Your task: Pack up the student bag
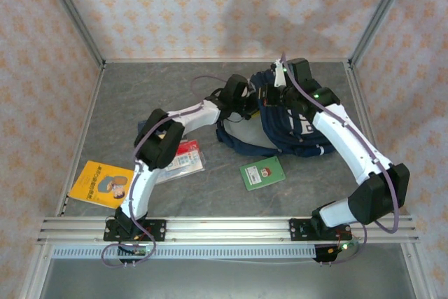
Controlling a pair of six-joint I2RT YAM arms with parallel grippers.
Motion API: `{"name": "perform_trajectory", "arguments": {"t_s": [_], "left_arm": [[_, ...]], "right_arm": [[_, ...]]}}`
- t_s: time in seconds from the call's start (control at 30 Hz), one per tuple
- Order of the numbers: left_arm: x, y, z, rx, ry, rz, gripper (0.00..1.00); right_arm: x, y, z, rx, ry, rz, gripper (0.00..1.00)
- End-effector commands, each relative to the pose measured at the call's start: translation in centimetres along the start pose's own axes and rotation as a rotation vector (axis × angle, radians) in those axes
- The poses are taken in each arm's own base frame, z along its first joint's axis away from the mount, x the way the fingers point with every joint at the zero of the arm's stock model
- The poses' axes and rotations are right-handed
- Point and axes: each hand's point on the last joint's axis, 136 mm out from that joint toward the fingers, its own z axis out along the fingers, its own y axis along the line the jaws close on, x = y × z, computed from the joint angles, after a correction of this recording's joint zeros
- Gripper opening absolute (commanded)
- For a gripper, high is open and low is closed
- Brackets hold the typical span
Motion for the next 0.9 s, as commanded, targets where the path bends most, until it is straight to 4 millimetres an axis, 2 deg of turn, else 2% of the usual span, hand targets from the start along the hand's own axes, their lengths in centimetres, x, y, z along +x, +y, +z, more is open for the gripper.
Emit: {"name": "perform_trajectory", "arguments": {"t_s": [0.0, 0.07, 0.2, 0.3, 0.33, 0.4, 0.43, 0.53, 0.57, 0.63, 0.7, 0.77, 0.87], "left_arm": [[-0.7, -0.8, -5.0, -0.006, -0.042, 0.058, 0.78], [-0.3, 0.2, -6.9, -0.029, -0.047, 0.057, 0.78], [0.5, 0.9, -10.9, -0.086, -0.044, 0.085, 0.77], [1.7, 1.8, -13.5, -0.159, -0.03, 0.123, 0.77], [2.1, 1.8, -14.3, -0.175, -0.024, 0.137, 0.76], [3.0, 2.3, -15.7, -0.208, -0.016, 0.154, 0.75], [3.5, 2.6, -16.4, -0.226, -0.015, 0.16, 0.75], [4.9, 3.8, -18.5, -0.283, -0.011, 0.171, 0.74], [5.5, 4.2, -19.0, -0.293, -0.004, 0.172, 0.73], [6.7, 5.1, -19.9, -0.312, 0.011, 0.168, 0.73], [8.0, 5.7, -20.5, -0.324, 0.034, 0.171, 0.72], [9.9, 6.1, -20.6, -0.345, 0.078, 0.199, 0.71], [12.7, 6.6, -20.0, -0.378, 0.161, 0.243, 0.71]], "right_arm": [[-3.0, -2.0, -0.9, 0.087, -0.14, -0.017, 0.0], [-3.0, -2.6, -0.3, 0.113, -0.136, -0.031, 0.0], [-2.8, -4.2, 0.8, 0.188, -0.121, -0.031, 0.0], [-2.2, -4.2, 2.1, 0.178, -0.09, -0.017, 0.0], [-2.0, -3.9, 2.5, 0.167, -0.076, -0.01, 0.07], [-1.7, -2.6, 2.9, 0.134, -0.058, -0.022, 0.34], [-1.5, -1.8, 2.7, 0.132, -0.052, -0.045, 0.42], [-0.4, 0.1, 1.4, 0.144, -0.05, -0.098, 0.51], [0.2, 0.1, 0.9, 0.158, -0.049, -0.091, 0.52], [1.5, -0.1, -0.5, 0.172, -0.052, -0.042, 0.5], [3.9, -1.1, -1.7, 0.21, -0.004, 0.026, 0.38], [7.8, -2.7, -2.5, 0.281, 0.134, 0.084, 0.2], [13.7, -4.3, -2.6, 0.354, 0.298, 0.056, 0.14]]}}
